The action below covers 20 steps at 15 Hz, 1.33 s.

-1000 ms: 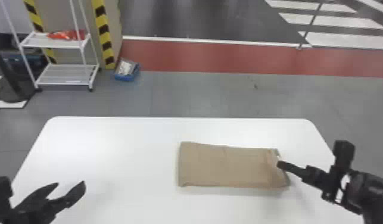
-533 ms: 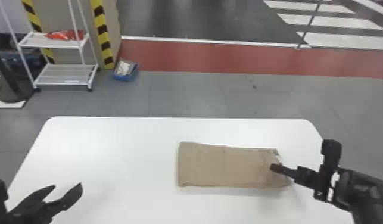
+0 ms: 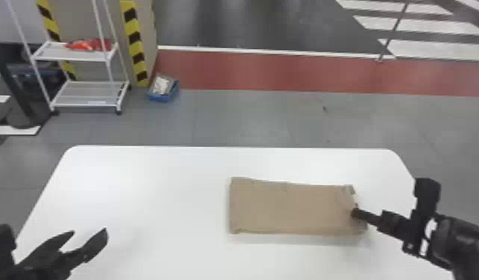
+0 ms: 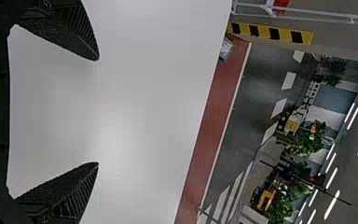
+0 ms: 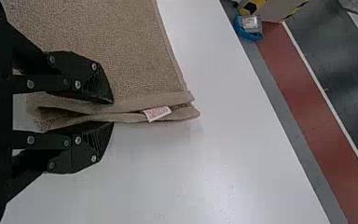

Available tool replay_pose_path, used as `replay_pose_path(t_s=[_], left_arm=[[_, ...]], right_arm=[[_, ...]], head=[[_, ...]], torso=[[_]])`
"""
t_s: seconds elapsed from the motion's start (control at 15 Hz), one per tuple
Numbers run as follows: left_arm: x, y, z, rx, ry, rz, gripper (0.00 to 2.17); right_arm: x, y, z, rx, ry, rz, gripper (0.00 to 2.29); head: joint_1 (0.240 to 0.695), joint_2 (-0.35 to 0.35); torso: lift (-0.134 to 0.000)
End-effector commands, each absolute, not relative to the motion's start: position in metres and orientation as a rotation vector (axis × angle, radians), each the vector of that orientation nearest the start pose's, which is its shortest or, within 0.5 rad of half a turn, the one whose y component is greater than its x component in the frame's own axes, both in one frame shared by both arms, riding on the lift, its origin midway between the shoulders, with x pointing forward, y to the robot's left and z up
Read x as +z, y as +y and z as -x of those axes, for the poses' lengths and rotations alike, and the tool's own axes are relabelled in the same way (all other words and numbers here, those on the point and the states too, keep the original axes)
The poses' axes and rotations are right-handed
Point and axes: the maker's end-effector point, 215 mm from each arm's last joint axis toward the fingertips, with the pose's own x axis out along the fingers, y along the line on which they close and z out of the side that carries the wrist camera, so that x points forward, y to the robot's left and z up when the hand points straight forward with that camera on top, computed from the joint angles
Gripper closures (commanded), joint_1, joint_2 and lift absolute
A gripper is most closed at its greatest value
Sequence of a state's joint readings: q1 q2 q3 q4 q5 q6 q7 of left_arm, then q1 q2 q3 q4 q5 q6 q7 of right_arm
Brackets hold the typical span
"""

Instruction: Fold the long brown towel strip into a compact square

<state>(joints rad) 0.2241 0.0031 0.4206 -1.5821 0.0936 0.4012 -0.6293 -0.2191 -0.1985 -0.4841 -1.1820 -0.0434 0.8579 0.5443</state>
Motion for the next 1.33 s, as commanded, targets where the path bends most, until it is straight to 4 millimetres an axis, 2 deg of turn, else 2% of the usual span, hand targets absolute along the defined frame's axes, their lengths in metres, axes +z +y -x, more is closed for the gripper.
replay_pose_path(t_s=[0.0,0.2,0.27,0.4,0.53,0.73,0.93,1.13,1.27], left_arm=[[-0.536,0.322,-0.437,-0.194,0.513,0.304,0.08],[-0.536,0.323,-0.436,-0.193,0.512,0.303,0.08],[-0.536,0.324,-0.436,-0.191,0.512,0.303,0.08],[-0.537,0.324,-0.435,-0.191,0.516,0.304,0.08],[-0.534,0.324,-0.435,-0.193,0.511,0.299,0.08],[-0.536,0.330,-0.430,-0.181,0.513,0.304,0.08],[-0.533,0.329,-0.434,-0.182,0.507,0.304,0.08],[-0.532,0.322,-0.440,-0.195,0.510,0.296,0.08],[-0.532,0.318,-0.441,-0.202,0.510,0.294,0.08]], right_arm=[[-0.554,-0.429,-0.495,-0.007,0.818,-0.501,1.51],[-0.531,-0.437,-0.490,-0.008,0.784,-0.551,1.51],[-0.519,-0.434,-0.489,0.004,0.771,-0.582,1.51],[-0.499,-0.414,-0.491,0.052,0.771,-0.583,1.51],[-0.492,-0.382,-0.497,0.107,0.784,-0.569,1.51],[-0.499,-0.374,-0.500,0.118,0.804,-0.527,1.51],[-0.514,-0.397,-0.490,0.067,0.815,-0.544,1.51],[-0.524,-0.414,-0.478,0.037,0.830,-0.539,1.51],[-0.538,-0.422,-0.467,0.018,0.852,-0.528,1.49]], head=[[0.695,-0.110],[0.695,-0.122],[0.695,-0.127],[0.695,-0.130],[0.695,-0.112],[0.695,-0.071],[0.695,-0.055],[0.695,-0.076],[0.695,-0.100]], torso=[[0.000],[0.000],[0.000],[0.000],[0.000],[0.000],[0.000],[0.000],[0.000]])
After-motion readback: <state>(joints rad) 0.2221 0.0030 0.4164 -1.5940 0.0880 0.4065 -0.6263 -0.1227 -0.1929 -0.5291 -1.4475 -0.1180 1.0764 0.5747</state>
